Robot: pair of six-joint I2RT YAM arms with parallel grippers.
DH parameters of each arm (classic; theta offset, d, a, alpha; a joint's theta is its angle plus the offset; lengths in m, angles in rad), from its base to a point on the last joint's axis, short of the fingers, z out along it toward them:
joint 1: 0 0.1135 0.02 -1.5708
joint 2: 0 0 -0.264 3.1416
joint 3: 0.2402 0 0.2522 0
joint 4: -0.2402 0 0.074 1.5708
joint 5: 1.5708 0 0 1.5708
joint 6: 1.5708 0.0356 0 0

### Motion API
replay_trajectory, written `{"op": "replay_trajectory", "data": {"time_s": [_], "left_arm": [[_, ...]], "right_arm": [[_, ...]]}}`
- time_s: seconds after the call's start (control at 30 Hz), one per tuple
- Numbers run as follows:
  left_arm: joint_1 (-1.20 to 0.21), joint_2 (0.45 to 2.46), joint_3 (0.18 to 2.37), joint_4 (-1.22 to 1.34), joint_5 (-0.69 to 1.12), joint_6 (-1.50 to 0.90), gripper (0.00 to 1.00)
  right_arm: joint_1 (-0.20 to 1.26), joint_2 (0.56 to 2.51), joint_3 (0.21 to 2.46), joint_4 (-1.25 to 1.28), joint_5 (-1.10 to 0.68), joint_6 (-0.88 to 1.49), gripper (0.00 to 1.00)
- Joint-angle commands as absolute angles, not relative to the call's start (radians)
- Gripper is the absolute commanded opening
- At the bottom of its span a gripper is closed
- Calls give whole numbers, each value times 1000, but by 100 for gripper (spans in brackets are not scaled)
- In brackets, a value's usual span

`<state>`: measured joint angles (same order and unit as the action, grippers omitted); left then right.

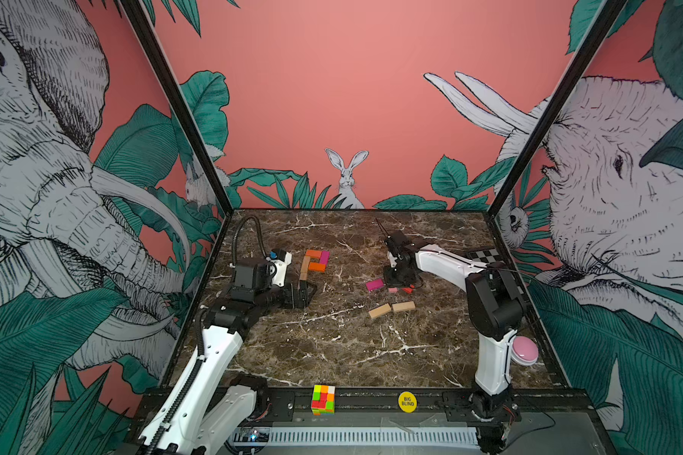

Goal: Assemble the letter p with building blocks
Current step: Assemble the building block at the center of the board.

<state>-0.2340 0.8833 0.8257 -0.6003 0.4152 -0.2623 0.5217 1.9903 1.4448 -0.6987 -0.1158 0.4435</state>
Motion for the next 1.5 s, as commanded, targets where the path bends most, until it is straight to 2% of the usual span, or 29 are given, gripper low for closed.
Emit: {"op": "replay_trajectory", "data": {"time_s": [0.0,0.77,1.47], "left_arm": [[-229,889,816,-598,434,-263,100],[-229,896,816,-591,448,-262,99],[-229,897,814,-587,451,-263,99]], "right_arm": [[521,2018,1461,-732,-131,413,12],[523,2107,1539,-794,-167,339,12],[574,2130,1541,-795,-180,399,13]]}}
